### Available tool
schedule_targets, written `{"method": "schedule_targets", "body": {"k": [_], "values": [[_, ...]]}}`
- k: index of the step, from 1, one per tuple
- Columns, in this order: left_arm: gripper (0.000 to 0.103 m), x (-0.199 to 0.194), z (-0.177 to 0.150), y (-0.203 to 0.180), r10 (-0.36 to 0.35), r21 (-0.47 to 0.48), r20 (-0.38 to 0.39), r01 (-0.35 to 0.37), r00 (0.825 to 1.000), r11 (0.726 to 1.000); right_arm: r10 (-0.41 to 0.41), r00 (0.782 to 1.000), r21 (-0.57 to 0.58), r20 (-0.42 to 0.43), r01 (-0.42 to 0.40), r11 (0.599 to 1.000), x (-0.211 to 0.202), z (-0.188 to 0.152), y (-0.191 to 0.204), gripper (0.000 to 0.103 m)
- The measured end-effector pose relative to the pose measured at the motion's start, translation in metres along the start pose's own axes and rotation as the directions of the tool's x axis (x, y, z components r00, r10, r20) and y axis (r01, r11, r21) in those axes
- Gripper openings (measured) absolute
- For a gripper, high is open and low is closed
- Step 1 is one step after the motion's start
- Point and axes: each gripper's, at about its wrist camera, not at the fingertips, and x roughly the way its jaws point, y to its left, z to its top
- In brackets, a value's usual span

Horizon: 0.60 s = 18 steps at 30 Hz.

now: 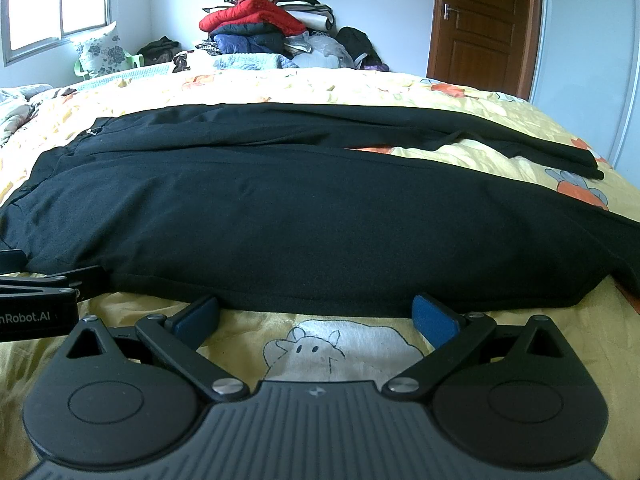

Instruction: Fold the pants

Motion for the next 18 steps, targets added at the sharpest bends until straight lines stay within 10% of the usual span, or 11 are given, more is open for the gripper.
{"method": "schedule_targets", "body": {"k": [18], "values": [[0.103, 0.0, -0.0002, 0.0001, 0.0, 0.001, 0.0, 0.0, 1.0, 1.0, 0.024, 1.0, -0.012, -0.004, -0.024, 1.0, -0.0017, -0.0006, -0.0017, 0.103]]}}
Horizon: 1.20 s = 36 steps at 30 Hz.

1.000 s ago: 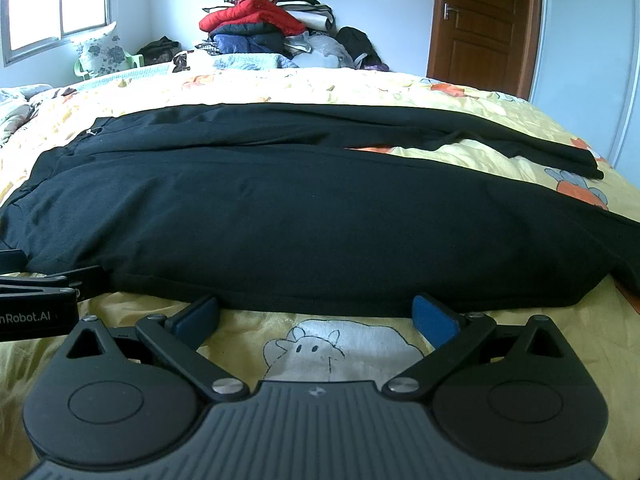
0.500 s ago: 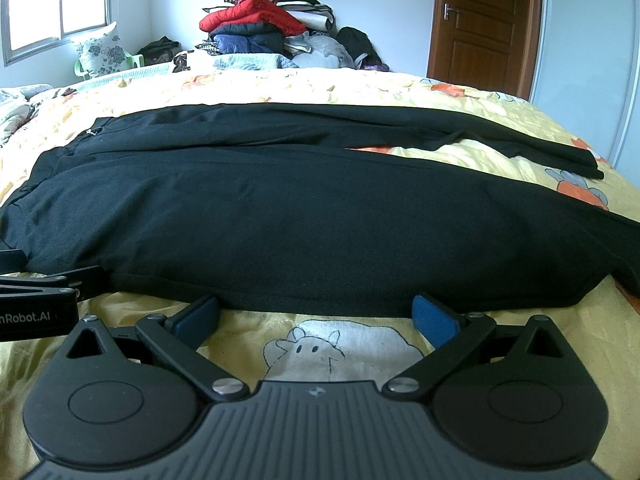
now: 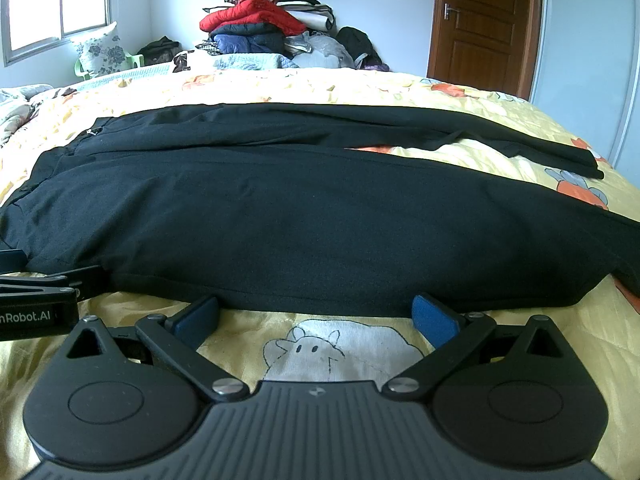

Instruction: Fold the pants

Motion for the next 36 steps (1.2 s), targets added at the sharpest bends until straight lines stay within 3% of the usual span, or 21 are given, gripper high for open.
{"method": "schedule_targets", "body": {"k": [3, 5, 8, 10, 12, 15, 21, 26, 29, 34, 36], "values": [[0.103, 0.0, -0.001, 0.001, -0.002, -0.002, 0.0, 0.002, 1.0, 1.0, 0.117, 0.993, -0.019, -0.005, -0.117, 0.993, -0.013, 0.004, -0.008, 0.103], [0.103, 0.0, -0.001, 0.001, -0.001, -0.001, 0.0, 0.001, 1.0, 1.0, 0.175, 0.982, -0.047, 0.074, -0.172, 0.984, -0.031, 0.014, -0.012, 0.103], [0.103, -0.002, -0.001, 0.003, -0.009, 0.007, 0.001, 0.009, 1.0, 1.0, 0.149, 0.972, -0.177, 0.181, -0.116, 0.977, -0.043, 0.047, -0.008, 0.103], [0.103, -0.006, 0.0, 0.005, 0.002, -0.005, 0.02, -0.002, 1.0, 1.0, 0.16, 0.969, -0.252, 0.19, -0.109, 0.961, -0.033, 0.073, -0.006, 0.103], [0.103, -0.014, 0.003, 0.013, 0.03, -0.026, 0.056, -0.028, 0.998, 0.999, 0.204, 0.966, -0.31, 0.157, -0.148, 0.939, -0.015, 0.099, -0.004, 0.103], [0.103, -0.025, 0.014, 0.029, 0.072, -0.06, 0.104, -0.066, 0.992, 0.996, 0.301, 0.944, -0.392, 0.134, -0.228, 0.891, 0.02, 0.134, 0.004, 0.103], [0.103, -0.022, 0.047, 0.068, 0.066, -0.167, 0.136, -0.043, 0.988, 0.985, 0.46, 0.887, -0.552, -0.046, -0.406, 0.728, 0.112, 0.191, 0.045, 0.103], [0.103, -0.014, 0.071, 0.075, 0.157, -0.106, 0.183, -0.139, 0.97, 0.985, 0.457, 0.884, -0.582, -0.102, -0.425, 0.693, 0.178, 0.229, 0.067, 0.103], [0.103, -0.007, 0.08, 0.076, 0.202, -0.077, 0.191, -0.191, 0.96, 0.979, 0.486, 0.859, -0.551, -0.162, -0.487, 0.678, 0.214, 0.247, 0.073, 0.09], [0.096, 0.015, 0.09, 0.085, 0.173, -0.051, 0.139, -0.167, 0.975, 0.985, 0.487, 0.838, -0.498, -0.246, -0.54, 0.678, 0.266, 0.267, 0.078, 0.085], [0.096, 0.021, 0.095, 0.088, 0.177, -0.057, 0.14, -0.171, 0.974, 0.984, 0.495, 0.817, -0.447, -0.295, -0.576, 0.684, 0.284, 0.272, 0.074, 0.078]]}}
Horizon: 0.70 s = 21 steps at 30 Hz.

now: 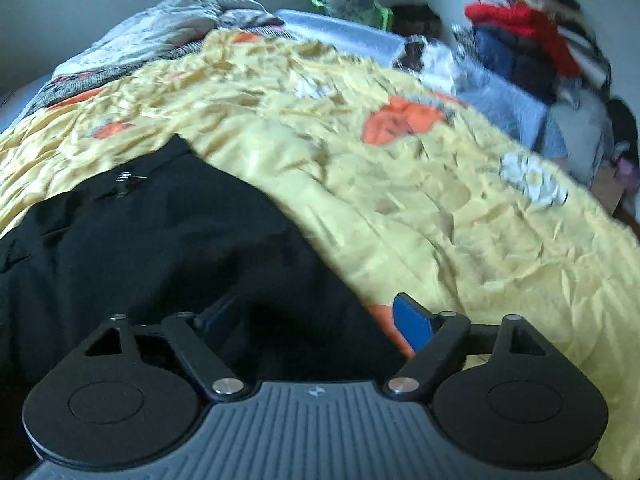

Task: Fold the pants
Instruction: 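Grasp the waistband of the black pants with the right gripper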

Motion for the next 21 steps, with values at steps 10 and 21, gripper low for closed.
{"method": "schedule_targets", "body": {"k": [10, 21], "values": [[0.098, 0.066, 0.057, 0.024, -0.134, -0.208, -0.063, 0.119, 0.989, 0.971, 0.015, 0.997, -0.156, 0.073, -0.003, 0.988, -0.03, -0.013, 0.028, 0.007], [0.097, 0.173, 0.091, 0.066, -0.407, -0.63, -0.201, 0.201, 0.891, 0.75, -0.063, 0.98, -0.632, 0.187, 0.169, 0.756, -0.092, -0.085, 0.153, 0.006]]}}
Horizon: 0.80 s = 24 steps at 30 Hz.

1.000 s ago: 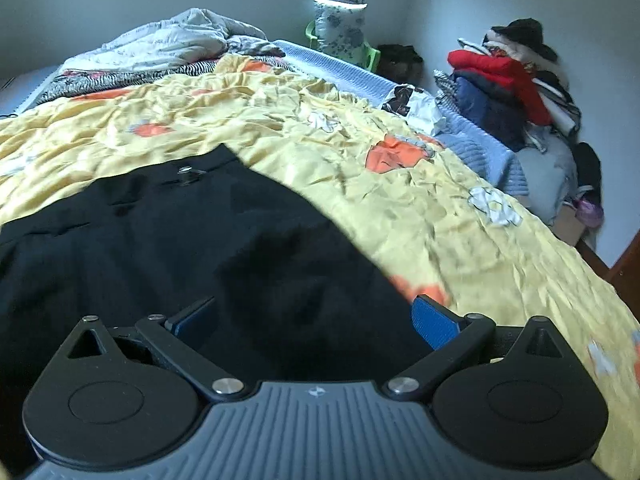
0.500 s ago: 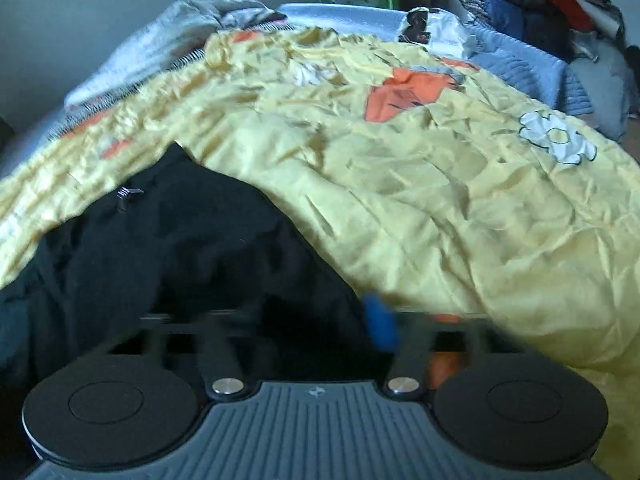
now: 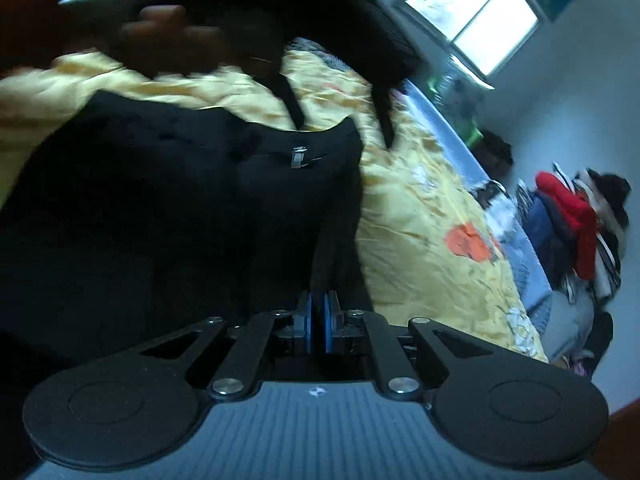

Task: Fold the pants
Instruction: 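Grasp the waistband of the black pants with the right gripper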

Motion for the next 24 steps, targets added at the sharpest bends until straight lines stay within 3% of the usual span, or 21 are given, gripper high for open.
{"method": "schedule_targets", "body": {"k": [2, 3, 4, 5, 6, 7, 13, 17, 21, 24], "values": [[0.092, 0.013, 0.005, 0.006, 0.001, -0.045, -0.028, -0.002, 1.0, 0.999, 0.008, 1.0, 0.016, 0.004, -0.008, 1.0, -0.003, -0.004, 0.0, 0.006], [0.085, 0.017, 0.007, 0.009, -0.007, -0.063, -0.032, 0.005, 0.999, 0.998, 0.004, 1.0, 0.025, 0.01, -0.005, 1.0, -0.004, -0.005, 0.0, 0.006], [0.06, 0.02, 0.008, 0.012, -0.01, -0.089, -0.039, 0.006, 0.999, 0.996, 0.004, 1.0, 0.036, 0.012, -0.004, 0.999, -0.004, -0.005, -0.001, 0.006], [0.045, 0.021, 0.007, 0.015, -0.011, -0.116, -0.048, 0.005, 0.999, 0.993, 0.002, 1.0, 0.043, 0.014, -0.003, 0.999, -0.004, -0.005, -0.001, 0.006], [0.02, 0.02, 0.005, 0.018, -0.013, -0.133, -0.059, 0.005, 0.998, 0.991, -0.003, 1.0, 0.051, 0.018, 0.002, 0.999, -0.006, -0.004, 0.0, 0.006], [0.01, 0.017, 0.002, 0.02, -0.022, -0.135, -0.059, 0.014, 0.998, 0.991, -0.003, 1.0, 0.062, 0.021, 0.001, 0.998, -0.007, -0.004, 0.0, 0.006], [0.005, -0.058, -0.041, 0.018, -0.057, -0.038, 0.054, 0.06, 0.997, 0.997, 0.061, 0.996, 0.173, 0.067, -0.072, 0.982, -0.035, -0.002, 0.002, 0.006], [0.005, -0.105, -0.073, 0.029, -0.096, -0.011, 0.026, 0.096, 0.995, 0.995, 0.169, 0.978, 0.267, 0.122, -0.196, 0.944, -0.07, -0.006, 0.02, 0.006], [0.005, -0.131, -0.106, 0.041, -0.063, 0.035, -0.015, 0.064, 0.998, 0.997, 0.272, 0.949, 0.331, 0.162, -0.312, 0.891, -0.096, -0.007, 0.049, 0.006], [0.005, -0.136, -0.126, 0.054, -0.02, 0.052, -0.043, 0.023, 0.999, 0.998, 0.301, 0.941, 0.344, 0.153, -0.336, 0.877, -0.102, -0.009, 0.07, 0.006]]}}
